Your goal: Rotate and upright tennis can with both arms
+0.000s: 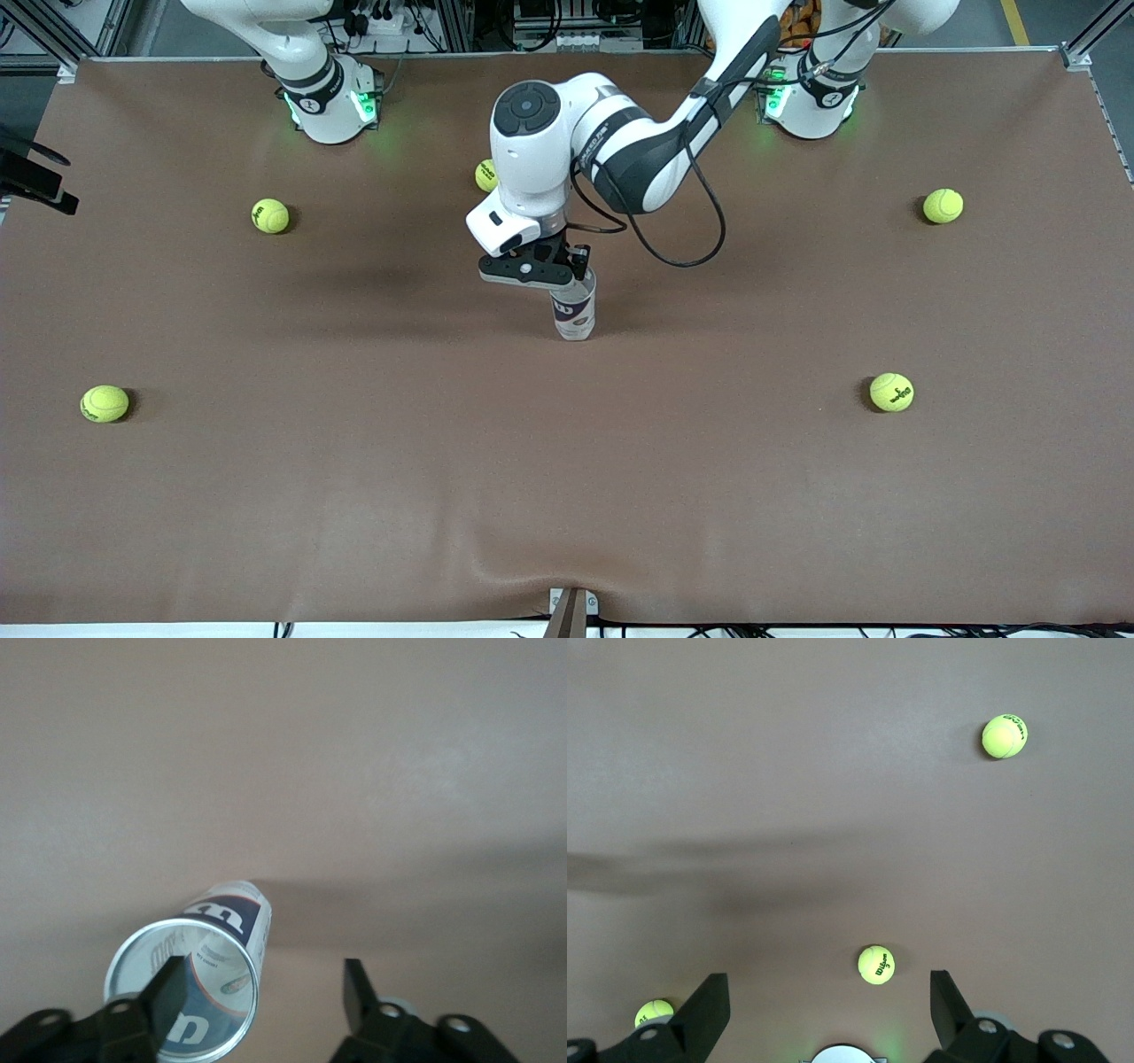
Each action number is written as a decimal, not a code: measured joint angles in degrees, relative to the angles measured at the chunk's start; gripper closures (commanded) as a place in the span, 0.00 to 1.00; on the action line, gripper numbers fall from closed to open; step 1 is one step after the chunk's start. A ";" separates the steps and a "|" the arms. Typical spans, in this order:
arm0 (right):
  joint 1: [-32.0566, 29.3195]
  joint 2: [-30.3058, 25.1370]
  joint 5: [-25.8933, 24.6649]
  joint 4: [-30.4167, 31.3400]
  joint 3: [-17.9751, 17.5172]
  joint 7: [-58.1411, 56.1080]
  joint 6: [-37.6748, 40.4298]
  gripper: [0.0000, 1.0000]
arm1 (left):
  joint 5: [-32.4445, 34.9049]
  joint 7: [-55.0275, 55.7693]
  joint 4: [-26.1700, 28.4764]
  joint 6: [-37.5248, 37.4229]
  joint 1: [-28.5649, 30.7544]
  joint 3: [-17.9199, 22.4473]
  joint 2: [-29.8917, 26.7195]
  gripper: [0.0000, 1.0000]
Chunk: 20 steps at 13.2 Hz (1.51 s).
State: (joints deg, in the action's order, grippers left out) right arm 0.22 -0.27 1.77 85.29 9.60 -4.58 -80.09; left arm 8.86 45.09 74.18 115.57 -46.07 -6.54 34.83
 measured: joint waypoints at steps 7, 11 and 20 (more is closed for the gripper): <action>0.00 0.01 0.00 0.00 -0.12 0.00 -0.02 0.00 | 0.02 -1.41 -0.75 -14.53 8.13 0.39 -13.11 0.00; 0.00 0.01 0.00 0.00 -0.13 0.00 -0.03 0.00 | 0.00 -10.47 -0.55 -25.87 15.67 0.42 -21.17 0.00; 0.00 0.04 0.00 -0.02 -0.21 0.00 -0.05 0.00 | -5.59 -38.04 11.32 -30.65 39.08 0.58 -35.81 0.00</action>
State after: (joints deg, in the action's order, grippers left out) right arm 0.22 -0.23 1.77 85.28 9.39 -4.58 -80.14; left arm 3.27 7.05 85.50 84.92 -6.99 -5.95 -0.98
